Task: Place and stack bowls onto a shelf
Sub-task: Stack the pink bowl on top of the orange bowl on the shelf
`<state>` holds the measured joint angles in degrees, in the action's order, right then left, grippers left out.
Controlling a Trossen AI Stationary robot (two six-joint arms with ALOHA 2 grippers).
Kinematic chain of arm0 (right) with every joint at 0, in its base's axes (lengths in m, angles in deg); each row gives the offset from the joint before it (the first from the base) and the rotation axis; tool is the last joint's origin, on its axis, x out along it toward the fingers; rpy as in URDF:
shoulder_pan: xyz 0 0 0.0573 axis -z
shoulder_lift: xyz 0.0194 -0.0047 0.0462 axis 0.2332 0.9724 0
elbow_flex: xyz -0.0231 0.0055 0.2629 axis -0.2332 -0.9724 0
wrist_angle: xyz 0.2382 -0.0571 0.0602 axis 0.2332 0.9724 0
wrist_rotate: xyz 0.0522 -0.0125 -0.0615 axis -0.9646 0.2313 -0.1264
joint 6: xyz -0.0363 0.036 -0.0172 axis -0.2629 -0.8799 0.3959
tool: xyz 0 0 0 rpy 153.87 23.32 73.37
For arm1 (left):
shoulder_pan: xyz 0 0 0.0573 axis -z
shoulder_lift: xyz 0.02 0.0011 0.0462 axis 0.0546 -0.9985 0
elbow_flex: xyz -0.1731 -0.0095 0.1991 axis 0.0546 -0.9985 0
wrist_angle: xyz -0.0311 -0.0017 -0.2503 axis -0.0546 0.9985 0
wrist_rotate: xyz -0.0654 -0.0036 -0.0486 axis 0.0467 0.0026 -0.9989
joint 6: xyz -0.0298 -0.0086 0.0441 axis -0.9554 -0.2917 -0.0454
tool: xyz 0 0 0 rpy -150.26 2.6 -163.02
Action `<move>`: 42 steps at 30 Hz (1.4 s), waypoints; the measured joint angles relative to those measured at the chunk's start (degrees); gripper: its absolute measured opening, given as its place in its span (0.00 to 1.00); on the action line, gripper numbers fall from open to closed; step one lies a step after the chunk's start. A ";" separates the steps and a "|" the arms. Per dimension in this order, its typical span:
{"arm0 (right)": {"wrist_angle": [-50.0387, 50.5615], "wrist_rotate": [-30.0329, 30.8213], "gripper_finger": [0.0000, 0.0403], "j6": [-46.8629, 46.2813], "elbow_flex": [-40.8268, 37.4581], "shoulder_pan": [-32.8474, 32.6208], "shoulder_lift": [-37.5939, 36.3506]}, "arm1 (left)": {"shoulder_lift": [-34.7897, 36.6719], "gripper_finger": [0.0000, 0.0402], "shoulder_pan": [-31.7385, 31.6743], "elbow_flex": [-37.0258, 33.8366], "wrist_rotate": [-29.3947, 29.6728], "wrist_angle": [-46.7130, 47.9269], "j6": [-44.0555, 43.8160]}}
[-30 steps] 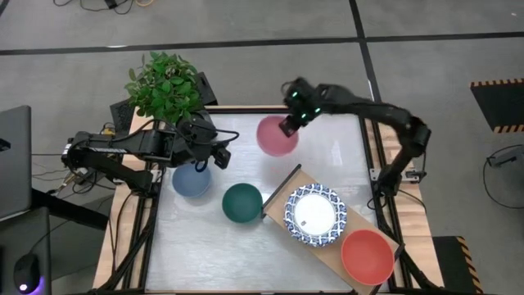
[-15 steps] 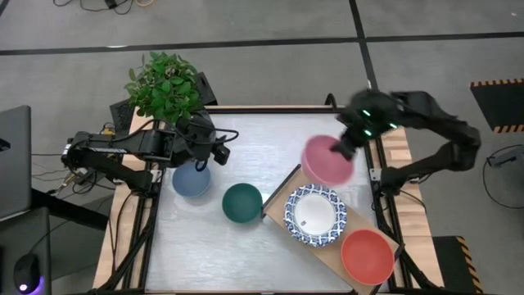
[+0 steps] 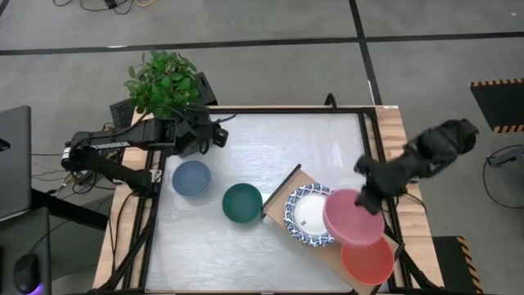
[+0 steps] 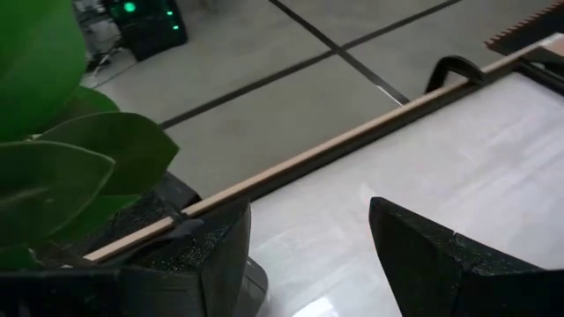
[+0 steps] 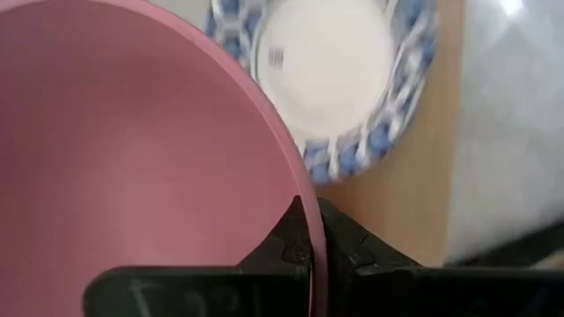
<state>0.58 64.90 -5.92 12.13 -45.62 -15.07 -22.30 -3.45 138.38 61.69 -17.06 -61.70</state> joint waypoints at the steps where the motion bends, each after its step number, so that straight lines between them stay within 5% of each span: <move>1: 0.20 0.04 0.07 -2.26 0.00 -2.29 0.64 | 0.00 0.54 -0.69 0.00 0.00 -0.10 0.00; 12: 5.75 8.50 0.07 -29.33 -0.07 -22.04 5.24 | -0.08 0.54 -6.73 0.00 -0.02 -0.87 0.04; 19: 6.70 8.35 0.07 -41.64 -2.64 -30.28 7.26 | -0.11 0.54 -8.84 0.00 -1.99 -3.01 3.03; 28: 6.56 14.60 0.07 -43.36 -4.61 -33.86 8.16 | -0.11 0.54 -9.04 0.00 -2.62 -4.35 4.32; 42: 6.64 12.15 0.10 -45.34 -10.19 -35.86 8.23 | -0.11 0.54 -9.02 0.00 -2.75 -4.33 1.42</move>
<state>7.22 77.05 -51.26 1.95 -81.47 -6.84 -22.41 -12.46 138.38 58.94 -21.38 -60.28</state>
